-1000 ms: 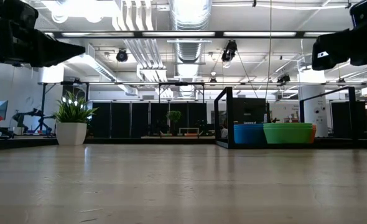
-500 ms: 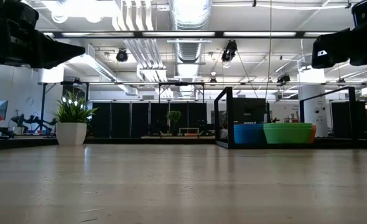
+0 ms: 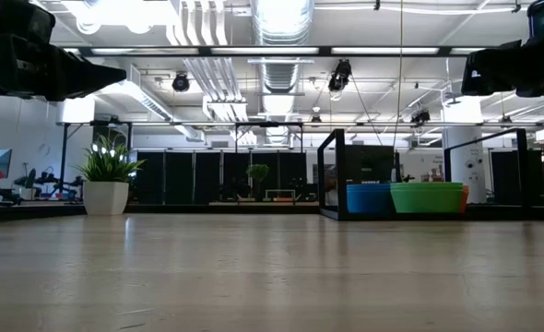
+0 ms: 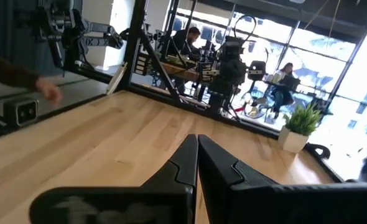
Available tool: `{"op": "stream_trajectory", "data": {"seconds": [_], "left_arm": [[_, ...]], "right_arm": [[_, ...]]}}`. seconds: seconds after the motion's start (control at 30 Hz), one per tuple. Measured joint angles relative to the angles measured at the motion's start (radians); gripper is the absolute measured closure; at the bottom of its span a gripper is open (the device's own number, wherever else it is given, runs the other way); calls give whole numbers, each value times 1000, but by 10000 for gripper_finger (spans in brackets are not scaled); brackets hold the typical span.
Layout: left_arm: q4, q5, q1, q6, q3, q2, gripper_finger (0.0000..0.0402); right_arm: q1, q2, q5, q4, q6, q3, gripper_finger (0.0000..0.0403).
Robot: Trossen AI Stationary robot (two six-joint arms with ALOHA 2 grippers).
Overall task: Pick & Place Mini bowls
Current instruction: Return to Home Position
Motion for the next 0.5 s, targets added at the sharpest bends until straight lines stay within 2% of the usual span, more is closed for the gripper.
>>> {"op": "stream_trajectory", "data": {"seconds": [0.5], "left_arm": [[-2, 0, 0, 1, -1, 0, 401]], "right_arm": [[0, 0, 0, 0, 71, 0, 394]]}}
